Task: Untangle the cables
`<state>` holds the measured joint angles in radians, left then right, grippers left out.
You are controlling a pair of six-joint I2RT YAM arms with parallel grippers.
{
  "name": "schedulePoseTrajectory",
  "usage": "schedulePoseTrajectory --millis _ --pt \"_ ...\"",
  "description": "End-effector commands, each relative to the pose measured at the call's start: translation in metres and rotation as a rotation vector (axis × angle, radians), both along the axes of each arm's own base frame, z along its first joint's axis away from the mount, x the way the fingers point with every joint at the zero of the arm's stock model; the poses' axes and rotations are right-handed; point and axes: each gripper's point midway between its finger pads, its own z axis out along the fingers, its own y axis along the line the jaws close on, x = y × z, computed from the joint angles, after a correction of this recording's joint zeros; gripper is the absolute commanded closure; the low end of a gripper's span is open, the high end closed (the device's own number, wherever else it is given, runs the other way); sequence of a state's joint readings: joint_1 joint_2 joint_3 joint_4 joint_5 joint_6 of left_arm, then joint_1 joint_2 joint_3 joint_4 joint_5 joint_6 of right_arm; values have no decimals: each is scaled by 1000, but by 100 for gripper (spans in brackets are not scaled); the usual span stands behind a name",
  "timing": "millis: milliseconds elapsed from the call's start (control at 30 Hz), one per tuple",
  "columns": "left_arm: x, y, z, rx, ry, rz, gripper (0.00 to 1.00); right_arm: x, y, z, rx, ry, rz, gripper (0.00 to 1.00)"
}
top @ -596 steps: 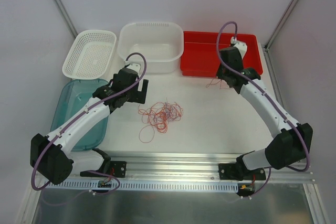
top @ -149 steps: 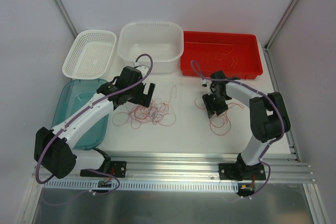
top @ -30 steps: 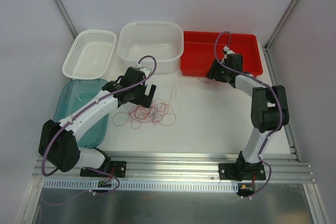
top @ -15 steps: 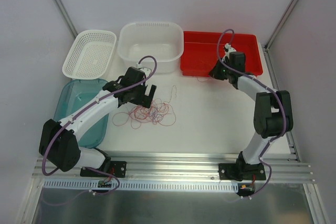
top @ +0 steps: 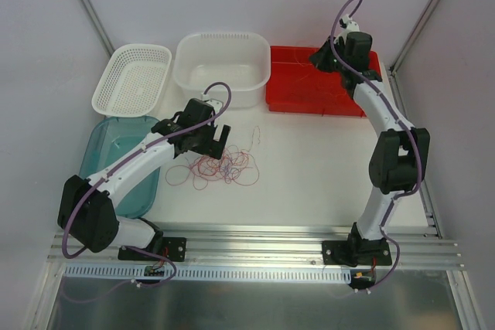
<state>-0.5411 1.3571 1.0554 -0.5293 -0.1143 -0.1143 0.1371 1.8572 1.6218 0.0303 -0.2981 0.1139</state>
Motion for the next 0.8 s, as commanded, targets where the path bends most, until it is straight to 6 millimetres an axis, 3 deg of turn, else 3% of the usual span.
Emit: schedulePoseTrajectory --millis 0,133,233,267,400,467,533,567,633,667,700,733,767 --pt "2 0 0 4 5 -10 1 20 1 -17 56 59 -35 99" --pt "2 0 0 2 6 -13 1 30 3 -18 112 67 -30 98" --pt "3 0 0 1 5 -10 1 32 2 -31 96 102 -38 68" --pt "3 -1 0 0 4 -13 1 29 0 -40 85 137 -45 54" --pt "2 0 -1 0 9 -12 1 14 -10 -59 24 185 -66 29" --pt "2 -1 -1 -3 11 -13 1 2 -15 -47 1 171 -79 22" --pt "1 -2 0 -7 11 -15 1 -15 -20 -55 -32 211 -81 19" --pt "1 -3 1 -13 11 -14 1 -27 -20 -36 -36 184 -75 17" --pt "1 -4 1 -20 13 -15 1 -54 -18 -46 -72 223 -59 15" --pt "0 -5 2 -26 15 -21 1 -67 -18 -30 -79 192 -50 13" --pt "-1 -6 2 -31 17 -21 1 -78 -17 -28 -87 193 -41 12" --pt "-1 -6 1 -34 21 -21 1 -97 -12 -45 -112 242 -20 11" --pt "-2 -9 1 -43 27 -26 1 -111 -10 -31 -112 214 -10 11"
